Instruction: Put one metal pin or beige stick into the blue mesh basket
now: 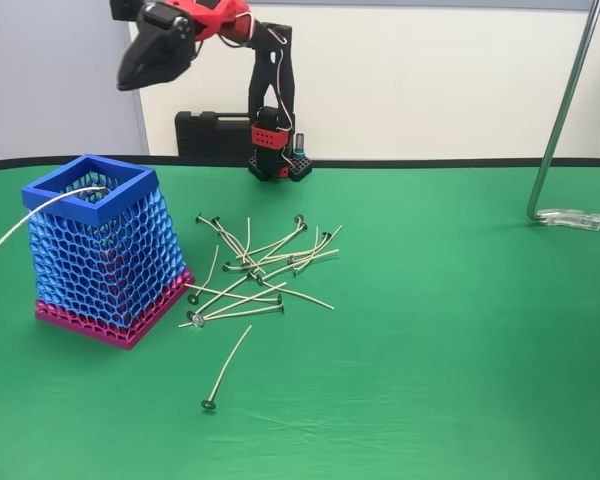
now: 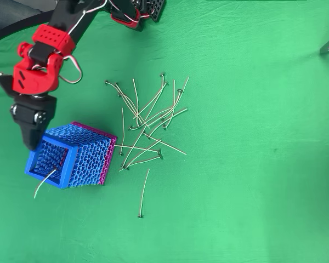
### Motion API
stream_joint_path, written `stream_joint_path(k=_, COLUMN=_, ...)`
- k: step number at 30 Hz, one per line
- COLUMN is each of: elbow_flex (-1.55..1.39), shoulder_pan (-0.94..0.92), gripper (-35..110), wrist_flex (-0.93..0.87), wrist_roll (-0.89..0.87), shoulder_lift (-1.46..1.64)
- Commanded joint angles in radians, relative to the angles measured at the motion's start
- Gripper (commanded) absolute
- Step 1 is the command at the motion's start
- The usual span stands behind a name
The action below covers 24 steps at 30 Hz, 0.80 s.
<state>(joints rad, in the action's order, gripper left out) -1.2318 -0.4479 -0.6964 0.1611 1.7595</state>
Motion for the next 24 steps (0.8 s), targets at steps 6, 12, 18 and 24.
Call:
stream_joint_path(k=6, elbow_flex=-0.307, shoulder_pan=0.129, gripper=1, wrist_flex=0.038, wrist_roll=0.028, shoulder_lift=0.308)
stream_joint_path(k=12, elbow_flex=-0.586, shoulder_pan=0.235, gripper=1, wrist_flex=0.063, wrist_roll=0.038, shoulder_lift=0.52)
stream_joint_path(k=18, elbow_flex=-0.876, shoulder_pan=0.321, gripper=0, wrist_flex=0.146, wrist_roll=0.048, shoulder_lift=0.749)
stream_joint_path(k=24, elbow_flex=-1.055, shoulder_pan=0.371, gripper=0, wrist_flex=0.138, wrist_roll=0.063, shoulder_lift=0.945)
